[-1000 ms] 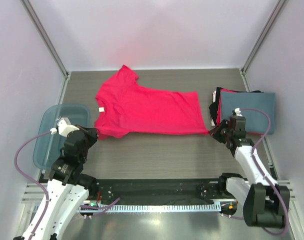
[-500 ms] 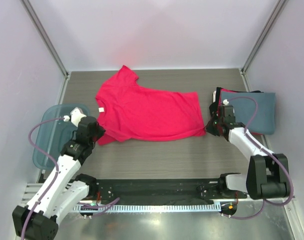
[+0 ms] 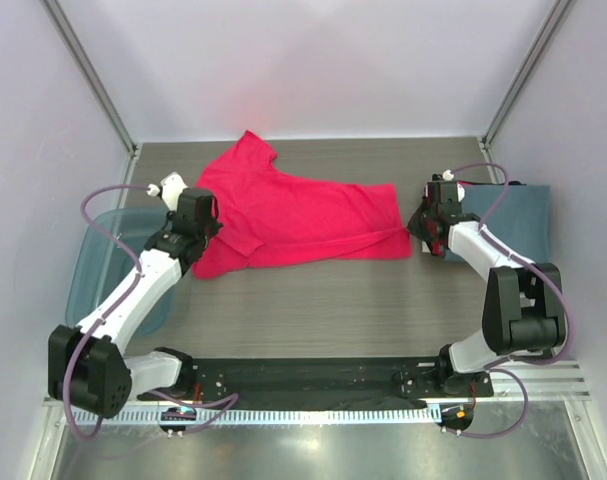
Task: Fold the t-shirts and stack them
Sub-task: Fold the tshirt
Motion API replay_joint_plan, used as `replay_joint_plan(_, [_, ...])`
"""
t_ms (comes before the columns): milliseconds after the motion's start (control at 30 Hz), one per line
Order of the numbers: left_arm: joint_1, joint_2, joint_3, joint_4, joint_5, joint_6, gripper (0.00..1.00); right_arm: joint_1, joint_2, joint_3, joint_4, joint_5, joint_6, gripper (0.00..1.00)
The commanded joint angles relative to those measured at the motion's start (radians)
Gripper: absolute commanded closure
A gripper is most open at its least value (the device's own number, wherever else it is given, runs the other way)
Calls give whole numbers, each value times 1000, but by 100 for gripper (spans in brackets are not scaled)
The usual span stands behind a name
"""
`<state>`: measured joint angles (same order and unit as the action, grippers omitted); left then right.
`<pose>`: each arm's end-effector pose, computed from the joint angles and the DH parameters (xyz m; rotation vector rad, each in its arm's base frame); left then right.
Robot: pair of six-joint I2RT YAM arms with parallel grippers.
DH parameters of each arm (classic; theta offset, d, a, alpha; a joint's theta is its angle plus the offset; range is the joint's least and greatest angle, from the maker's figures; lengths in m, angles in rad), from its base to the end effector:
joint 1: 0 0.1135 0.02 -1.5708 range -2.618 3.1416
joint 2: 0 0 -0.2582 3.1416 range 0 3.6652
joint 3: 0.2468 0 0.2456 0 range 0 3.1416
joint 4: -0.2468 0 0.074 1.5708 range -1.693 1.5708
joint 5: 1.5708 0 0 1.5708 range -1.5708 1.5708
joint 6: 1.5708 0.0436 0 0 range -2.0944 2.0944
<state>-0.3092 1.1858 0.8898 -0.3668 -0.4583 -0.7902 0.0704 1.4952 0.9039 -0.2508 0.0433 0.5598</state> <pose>0.2511 -0.0600 0.2711 -0.7477 2.0241 -0.1202 0.3093 0.0199 0.2003 0.6071 2.3484 0.2367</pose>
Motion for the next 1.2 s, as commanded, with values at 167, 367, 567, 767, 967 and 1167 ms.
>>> replay_joint_plan(167, [1,121,141,78,-108,75,100,0,65,107,25,61,17,99])
replay_joint_plan(367, [1,212,202,98,-131,129,100,2,99,145,24,64,23,99])
replay_joint_plan(567, [12,294,274,95,-161,180,100,2,140,162,28,50,23,99])
replay_joint_plan(767, [13,320,287,103,-178,197,99,5,188,193,31,47,25,99])
replay_joint_plan(967, [33,363,322,101,-189,213,100,11,229,227,31,47,28,99])
replay_joint_plan(1167, [47,406,353,95,-189,226,99,31,281,260,35,52,29,96])
